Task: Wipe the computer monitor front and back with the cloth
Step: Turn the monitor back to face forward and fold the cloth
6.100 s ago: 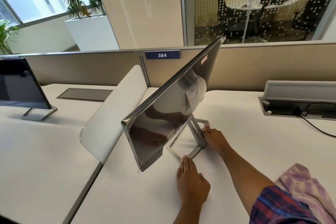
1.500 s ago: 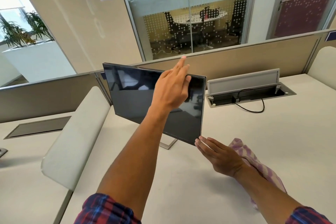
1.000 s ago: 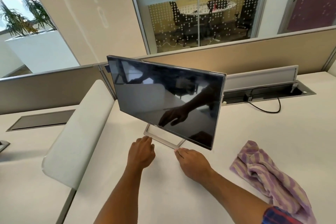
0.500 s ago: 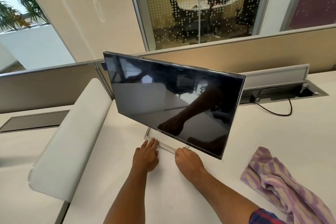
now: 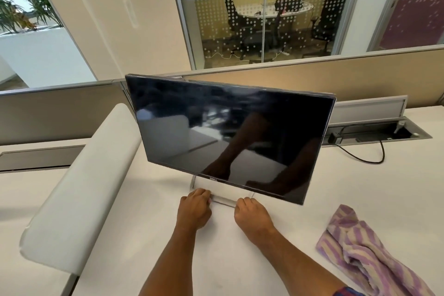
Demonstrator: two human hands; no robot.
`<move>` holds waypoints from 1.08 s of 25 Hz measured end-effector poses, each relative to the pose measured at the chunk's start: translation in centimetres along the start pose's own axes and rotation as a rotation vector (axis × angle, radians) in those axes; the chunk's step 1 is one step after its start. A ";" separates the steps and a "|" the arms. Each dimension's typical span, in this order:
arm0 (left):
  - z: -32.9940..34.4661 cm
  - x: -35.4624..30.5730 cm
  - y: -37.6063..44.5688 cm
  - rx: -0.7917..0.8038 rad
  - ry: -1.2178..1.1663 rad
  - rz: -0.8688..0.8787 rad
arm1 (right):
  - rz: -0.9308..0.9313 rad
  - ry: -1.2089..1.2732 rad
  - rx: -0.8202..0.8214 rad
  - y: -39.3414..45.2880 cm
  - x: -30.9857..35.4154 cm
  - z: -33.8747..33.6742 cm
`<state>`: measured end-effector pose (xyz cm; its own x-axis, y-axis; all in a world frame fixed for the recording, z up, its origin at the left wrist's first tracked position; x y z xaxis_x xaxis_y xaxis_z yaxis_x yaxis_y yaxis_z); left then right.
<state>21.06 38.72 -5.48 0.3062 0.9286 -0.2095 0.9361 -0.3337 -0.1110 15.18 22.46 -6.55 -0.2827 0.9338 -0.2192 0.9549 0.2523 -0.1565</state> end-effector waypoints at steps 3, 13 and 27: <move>0.4 -1.4 -0.7 -0.088 -0.030 0.005 | 0.022 0.005 -0.053 0.3 -2.3 0.2; 3.5 -3.6 -1.7 0.056 -0.091 -0.039 | 0.079 0.030 -0.046 1.9 -6.5 0.2; 3.9 -4.4 1.1 0.250 -0.050 -0.102 | 0.069 -0.056 -0.030 3.9 -7.2 0.1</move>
<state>20.03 33.63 -8.44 0.1975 0.9525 -0.2320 0.8879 -0.2741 -0.3695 20.93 16.70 -5.72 -0.2199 0.9337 -0.2825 0.9744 0.1961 -0.1103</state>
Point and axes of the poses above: each hand's wrist, its own y-axis towards the middle knuckle, its own z-axis out of the palm, x = y × z, the point moved 4 cm from there along y, towards the middle knuckle, and after that the axes turned 5 degrees about z, right-handed, at the moved point
